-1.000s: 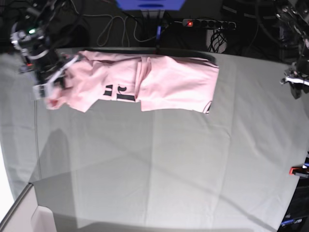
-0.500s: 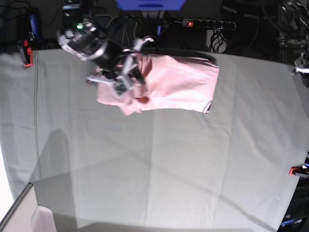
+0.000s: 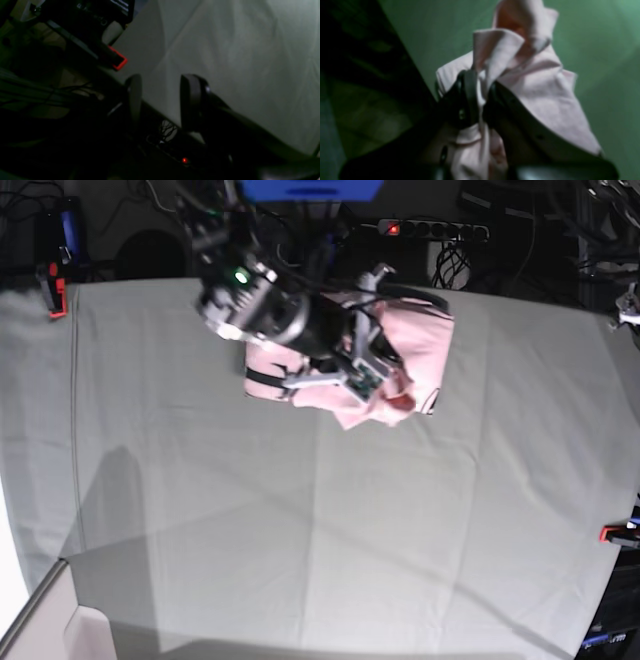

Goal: Layout the t-shirt on the table in an organized manner, then fold the t-shirt properly
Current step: 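Fold the shirt end with the right gripper over onto the folded stack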

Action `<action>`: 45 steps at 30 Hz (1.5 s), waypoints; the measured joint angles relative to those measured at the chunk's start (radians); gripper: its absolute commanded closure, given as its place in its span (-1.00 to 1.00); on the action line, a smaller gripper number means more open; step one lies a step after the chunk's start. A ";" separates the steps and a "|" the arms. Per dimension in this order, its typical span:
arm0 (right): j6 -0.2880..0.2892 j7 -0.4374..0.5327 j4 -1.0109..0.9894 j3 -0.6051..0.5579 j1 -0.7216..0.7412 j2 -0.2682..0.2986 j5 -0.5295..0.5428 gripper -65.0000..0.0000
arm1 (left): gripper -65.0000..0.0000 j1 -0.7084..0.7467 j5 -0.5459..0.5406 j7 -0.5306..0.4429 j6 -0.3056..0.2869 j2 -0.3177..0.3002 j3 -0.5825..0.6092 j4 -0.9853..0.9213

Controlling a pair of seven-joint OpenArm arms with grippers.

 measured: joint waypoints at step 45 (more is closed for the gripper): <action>-0.001 0.000 -0.290 -0.139 0.209 0.003 0.003 0.30 | 0.23 0.025 0.000 0.000 0.000 0.001 -0.050 -0.008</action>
